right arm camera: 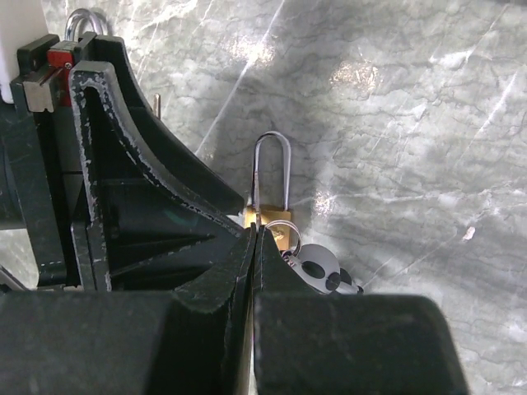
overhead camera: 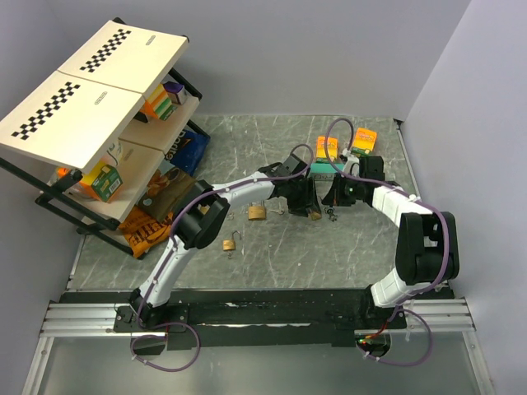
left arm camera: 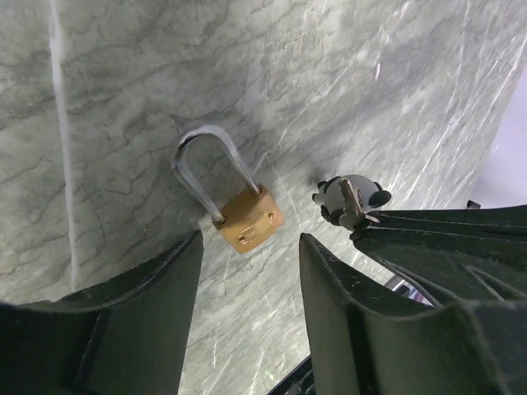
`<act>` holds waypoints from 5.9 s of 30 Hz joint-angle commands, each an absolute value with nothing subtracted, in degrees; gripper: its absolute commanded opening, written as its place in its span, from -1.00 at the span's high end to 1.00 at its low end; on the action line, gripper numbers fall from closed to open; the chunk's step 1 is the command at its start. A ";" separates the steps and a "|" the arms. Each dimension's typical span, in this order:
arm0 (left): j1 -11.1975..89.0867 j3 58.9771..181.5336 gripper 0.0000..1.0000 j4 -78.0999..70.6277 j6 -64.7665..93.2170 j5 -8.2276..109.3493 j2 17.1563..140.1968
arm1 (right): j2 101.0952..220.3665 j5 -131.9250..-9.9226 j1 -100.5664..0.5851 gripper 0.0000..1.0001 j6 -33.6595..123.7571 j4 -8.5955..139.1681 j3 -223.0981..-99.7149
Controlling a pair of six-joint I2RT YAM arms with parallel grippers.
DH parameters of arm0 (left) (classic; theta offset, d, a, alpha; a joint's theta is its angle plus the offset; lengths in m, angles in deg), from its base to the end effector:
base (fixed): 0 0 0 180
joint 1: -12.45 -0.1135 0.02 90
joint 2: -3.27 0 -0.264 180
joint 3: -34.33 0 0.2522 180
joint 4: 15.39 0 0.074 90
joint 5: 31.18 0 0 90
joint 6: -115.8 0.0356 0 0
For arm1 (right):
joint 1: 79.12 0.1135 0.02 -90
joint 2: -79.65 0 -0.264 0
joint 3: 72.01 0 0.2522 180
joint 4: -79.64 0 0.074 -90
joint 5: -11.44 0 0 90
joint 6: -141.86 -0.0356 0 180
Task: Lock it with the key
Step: Place the lock at the center of the board, then place the key at the center of the board, then pick up the lock from the center of the board, then lock the lock.
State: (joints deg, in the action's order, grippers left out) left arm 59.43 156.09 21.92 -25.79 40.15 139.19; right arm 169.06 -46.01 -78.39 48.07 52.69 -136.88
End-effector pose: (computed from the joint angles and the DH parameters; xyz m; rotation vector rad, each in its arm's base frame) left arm 0.3473 -0.3889 0.1512 0.0474 2.7637 -1.0269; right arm 0.3112 0.0231 0.1914 -0.1805 2.4042 0.7327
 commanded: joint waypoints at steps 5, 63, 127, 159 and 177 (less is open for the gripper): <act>59.73 154.01 -0.14 21.67 -23.77 42.39 134.24 | 170.70 -47.45 -78.85 1.00 45.81 53.84 -138.69; 37.85 91.42 -0.32 25.63 78.98 28.07 77.00 | 151.82 -37.96 -76.75 -0.91 51.42 42.50 -141.50; 63.68 108.99 0.98 -3.91 23.08 51.00 77.19 | 146.44 -20.56 -65.14 -0.63 19.96 65.71 -132.26; 66.77 111.46 -0.18 -1.72 25.01 55.33 77.28 | 149.17 -18.44 -65.05 1.00 29.23 61.86 -140.78; 41.54 122.98 -0.44 11.92 10.34 -1.38 79.04 | 134.94 -40.07 -59.87 1.00 88.51 42.33 -146.50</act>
